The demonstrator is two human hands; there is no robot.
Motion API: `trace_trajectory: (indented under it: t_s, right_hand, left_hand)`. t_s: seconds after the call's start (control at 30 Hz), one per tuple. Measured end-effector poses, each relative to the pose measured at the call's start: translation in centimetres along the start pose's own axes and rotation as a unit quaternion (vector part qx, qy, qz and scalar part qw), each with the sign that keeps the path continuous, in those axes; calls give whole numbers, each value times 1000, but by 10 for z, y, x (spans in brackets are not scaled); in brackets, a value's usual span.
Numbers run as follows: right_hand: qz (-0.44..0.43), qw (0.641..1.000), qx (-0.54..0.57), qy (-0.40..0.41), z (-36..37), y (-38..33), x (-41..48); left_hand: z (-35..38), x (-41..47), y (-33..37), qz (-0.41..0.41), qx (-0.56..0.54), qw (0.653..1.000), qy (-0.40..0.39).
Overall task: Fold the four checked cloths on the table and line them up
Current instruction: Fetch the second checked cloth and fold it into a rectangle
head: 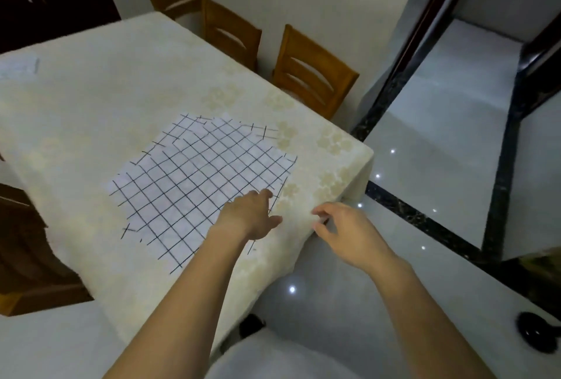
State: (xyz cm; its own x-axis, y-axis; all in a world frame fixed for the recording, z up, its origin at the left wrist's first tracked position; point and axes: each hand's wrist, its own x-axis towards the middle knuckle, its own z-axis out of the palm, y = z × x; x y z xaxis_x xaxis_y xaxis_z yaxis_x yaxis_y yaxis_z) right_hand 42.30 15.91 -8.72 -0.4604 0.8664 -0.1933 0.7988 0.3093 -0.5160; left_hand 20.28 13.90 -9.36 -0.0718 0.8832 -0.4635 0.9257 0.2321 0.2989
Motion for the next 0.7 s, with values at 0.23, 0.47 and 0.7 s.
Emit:
trace_trajectory:
  t_s: [0.23, 0.47, 0.7]
  right_hand:
    - [-31, 999, -18, 18, -20, -9, 102]
    - [-146, 973, -63, -166, 43, -44, 187]
    - [-235, 949, -115, -176, 116, -37, 245]
  left_hand:
    - [-36, 55, -19, -27, -40, 998, 44]
    - [27, 68, -95, -227, -104, 968, 14]
    - [66, 98, -75, -309, -166, 936, -2]
